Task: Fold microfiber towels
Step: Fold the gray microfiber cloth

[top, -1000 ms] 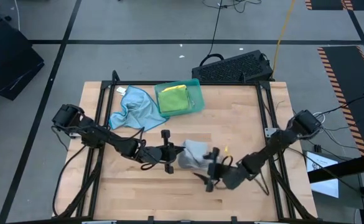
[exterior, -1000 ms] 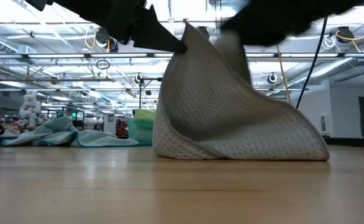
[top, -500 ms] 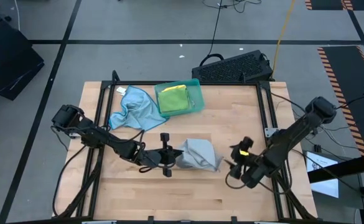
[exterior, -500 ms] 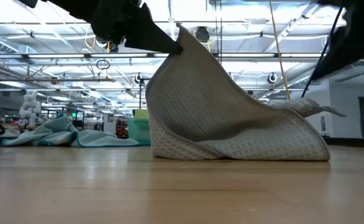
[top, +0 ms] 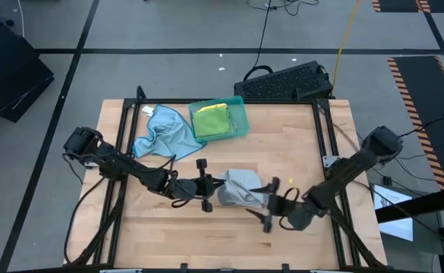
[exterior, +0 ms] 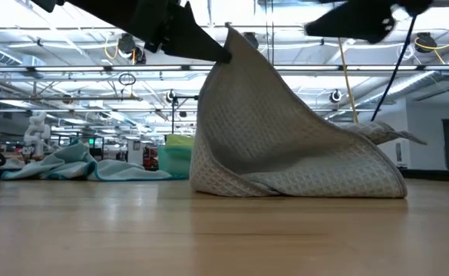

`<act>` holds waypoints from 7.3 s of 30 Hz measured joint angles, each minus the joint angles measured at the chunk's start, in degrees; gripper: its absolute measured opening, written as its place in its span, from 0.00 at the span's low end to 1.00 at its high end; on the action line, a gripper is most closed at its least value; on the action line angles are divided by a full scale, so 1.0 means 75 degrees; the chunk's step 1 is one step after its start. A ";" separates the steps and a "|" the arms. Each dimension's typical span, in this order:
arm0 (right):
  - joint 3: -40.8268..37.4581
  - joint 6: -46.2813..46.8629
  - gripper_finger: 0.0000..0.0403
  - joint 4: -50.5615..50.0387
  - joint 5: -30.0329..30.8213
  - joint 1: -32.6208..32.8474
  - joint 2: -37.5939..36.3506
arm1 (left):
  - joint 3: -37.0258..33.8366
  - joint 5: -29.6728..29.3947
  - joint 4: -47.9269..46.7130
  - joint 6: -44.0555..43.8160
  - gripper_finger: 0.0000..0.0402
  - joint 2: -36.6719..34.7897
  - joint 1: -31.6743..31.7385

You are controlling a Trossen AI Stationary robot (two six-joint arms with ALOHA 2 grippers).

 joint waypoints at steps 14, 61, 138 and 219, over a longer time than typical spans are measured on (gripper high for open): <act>0.0564 -0.2138 0.67 0.4308 0.0790 -0.1090 0.2660 | 0.0000 0.0742 0.0304 -0.0749 0.01 0.0000 0.0431; 0.0612 -0.2470 0.01 -0.1111 0.1379 -0.1044 -0.1836 | -0.0006 0.1580 0.3451 -0.1868 0.61 0.1714 0.0205; 0.0601 0.0329 0.02 -0.2920 0.1317 -0.0548 -0.2035 | 0.3369 -0.4980 -0.0301 0.3169 0.02 0.2925 -0.1162; 0.0607 -0.0104 0.02 -0.0302 0.0577 -0.0383 -0.1463 | 0.2107 -0.1378 -0.7196 -0.3979 0.36 0.1590 0.0382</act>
